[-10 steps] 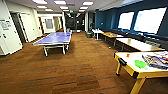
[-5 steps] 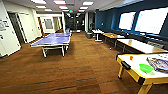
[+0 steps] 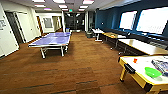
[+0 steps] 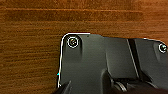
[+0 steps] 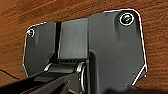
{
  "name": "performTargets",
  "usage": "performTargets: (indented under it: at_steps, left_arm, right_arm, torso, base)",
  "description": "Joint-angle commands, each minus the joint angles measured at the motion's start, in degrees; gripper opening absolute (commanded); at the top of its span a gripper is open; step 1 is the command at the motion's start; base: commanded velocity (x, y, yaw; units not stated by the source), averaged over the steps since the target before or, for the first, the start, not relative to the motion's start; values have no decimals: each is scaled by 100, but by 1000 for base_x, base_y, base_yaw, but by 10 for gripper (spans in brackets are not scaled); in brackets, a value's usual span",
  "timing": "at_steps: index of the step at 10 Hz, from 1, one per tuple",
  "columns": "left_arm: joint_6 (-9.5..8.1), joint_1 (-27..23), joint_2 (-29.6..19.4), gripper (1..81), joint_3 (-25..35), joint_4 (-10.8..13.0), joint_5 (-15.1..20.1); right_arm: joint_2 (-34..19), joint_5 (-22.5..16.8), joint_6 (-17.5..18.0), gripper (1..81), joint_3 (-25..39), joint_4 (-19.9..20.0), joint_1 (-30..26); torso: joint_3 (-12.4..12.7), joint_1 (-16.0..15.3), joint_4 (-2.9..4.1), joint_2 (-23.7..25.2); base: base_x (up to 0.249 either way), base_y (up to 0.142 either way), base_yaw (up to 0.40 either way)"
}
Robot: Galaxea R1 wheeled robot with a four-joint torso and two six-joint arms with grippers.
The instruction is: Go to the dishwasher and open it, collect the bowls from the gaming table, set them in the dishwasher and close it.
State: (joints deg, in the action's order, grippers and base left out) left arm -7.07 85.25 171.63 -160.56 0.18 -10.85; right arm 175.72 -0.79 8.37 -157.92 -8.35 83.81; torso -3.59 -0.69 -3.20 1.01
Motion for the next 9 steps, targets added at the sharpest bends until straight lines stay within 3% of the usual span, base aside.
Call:
performTargets:
  at_steps: [1, 9]
  left_arm:
    - [22, -188, -50, 811, -37, -9, 259]
    - [13, -188, -58, 811, -37, -1, 259]
  right_arm:
    - [28, -281, -11, 811, 25, 53, -237]
    - [28, -272, -11, 811, 25, 44, -237]
  torso:
    - [0, 0, 0, 0]
    - [0, 11, 0, 0]
  base:
    - [0, 0, 0]
    - [0, 0, 0]
